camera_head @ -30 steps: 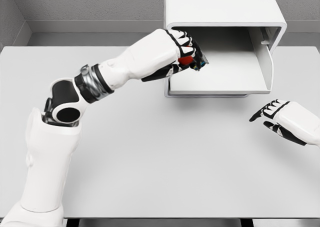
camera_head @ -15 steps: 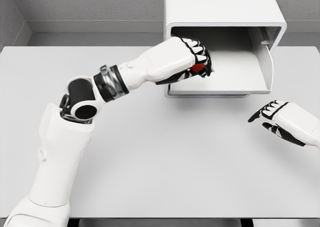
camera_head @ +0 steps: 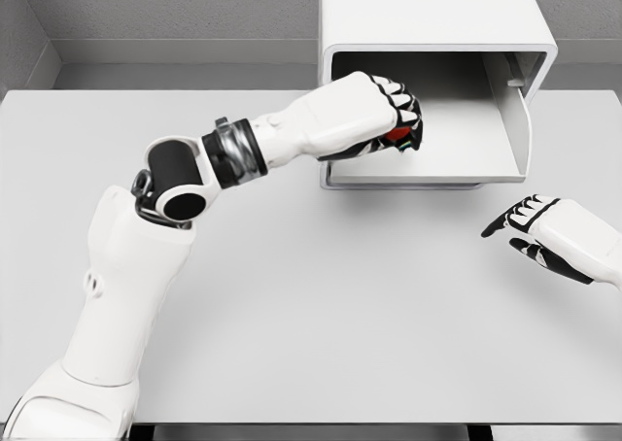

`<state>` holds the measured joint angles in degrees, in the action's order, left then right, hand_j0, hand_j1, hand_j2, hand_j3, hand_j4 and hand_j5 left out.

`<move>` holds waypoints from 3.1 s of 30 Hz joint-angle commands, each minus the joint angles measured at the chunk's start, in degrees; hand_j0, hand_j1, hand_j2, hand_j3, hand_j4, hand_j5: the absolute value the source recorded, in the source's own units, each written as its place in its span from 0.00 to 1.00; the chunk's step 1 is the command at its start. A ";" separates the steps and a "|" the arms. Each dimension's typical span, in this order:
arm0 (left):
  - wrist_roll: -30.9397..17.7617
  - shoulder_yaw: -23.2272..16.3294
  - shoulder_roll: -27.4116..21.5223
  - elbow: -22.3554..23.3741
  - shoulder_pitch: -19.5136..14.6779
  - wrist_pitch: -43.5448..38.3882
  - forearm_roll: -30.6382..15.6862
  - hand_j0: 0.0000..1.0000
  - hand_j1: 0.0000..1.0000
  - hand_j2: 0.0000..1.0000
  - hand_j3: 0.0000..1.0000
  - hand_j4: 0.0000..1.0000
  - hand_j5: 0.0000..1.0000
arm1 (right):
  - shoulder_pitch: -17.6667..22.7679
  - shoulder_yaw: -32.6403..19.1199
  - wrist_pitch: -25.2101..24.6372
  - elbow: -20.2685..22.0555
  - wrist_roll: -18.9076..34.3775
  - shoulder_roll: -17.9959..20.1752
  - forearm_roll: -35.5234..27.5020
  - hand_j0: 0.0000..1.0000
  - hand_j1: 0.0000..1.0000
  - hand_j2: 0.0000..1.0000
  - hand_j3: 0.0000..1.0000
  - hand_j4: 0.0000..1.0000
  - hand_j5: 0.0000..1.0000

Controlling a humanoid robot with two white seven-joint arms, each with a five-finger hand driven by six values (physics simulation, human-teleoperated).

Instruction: Slide open multi-storey tabletop storage cabinets and put open load switch and slide close multi-storey tabletop storage cabinets

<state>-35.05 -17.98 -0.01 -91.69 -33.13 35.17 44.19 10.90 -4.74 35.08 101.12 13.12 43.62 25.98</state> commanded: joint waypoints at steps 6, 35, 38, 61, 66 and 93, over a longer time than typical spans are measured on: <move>0.05 -1.70 0.01 2.66 -1.67 -0.17 0.02 0.47 0.47 0.47 0.47 0.47 0.47 | 0.00 -0.01 -0.08 -0.05 -0.02 0.06 -0.41 0.58 0.58 0.58 0.58 0.58 0.58; 0.05 -2.49 0.01 3.28 -2.29 -0.17 -0.07 0.80 0.80 0.80 0.80 0.80 0.80 | -0.26 0.43 -0.08 0.04 -0.11 -0.03 -0.58 0.58 0.58 0.58 0.58 0.58 0.58; 0.05 -2.41 0.01 2.75 -2.20 -0.17 -0.24 0.85 0.85 0.85 0.85 0.85 0.85 | -0.44 0.52 -0.08 0.04 -0.11 -0.03 -0.67 0.58 0.58 0.58 0.58 0.58 0.58; 0.05 5.76 -11.77 -11.49 8.26 -0.17 -44.09 1.00 1.00 1.00 1.00 1.00 1.00 | -2.55 2.36 -0.08 0.04 -0.11 -2.05 -1.02 0.60 0.60 0.60 0.60 0.60 0.60; 0.05 16.66 -18.45 -11.49 19.68 -0.17 -57.90 1.00 1.00 1.00 1.00 1.00 1.00 | -3.60 3.15 -0.08 0.04 0.06 -2.75 -0.85 0.60 0.60 0.60 0.60 0.60 0.60; 0.05 25.37 -27.33 20.41 25.05 -0.17 -43.13 1.00 1.00 1.00 1.00 1.00 1.00 | -20.04 13.70 -0.08 -9.71 6.39 -9.78 1.00 0.60 0.60 0.60 0.60 0.60 0.60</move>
<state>-35.02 7.32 -27.31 -71.41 -8.09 35.12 0.89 -9.58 7.34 35.08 93.19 19.06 34.25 27.26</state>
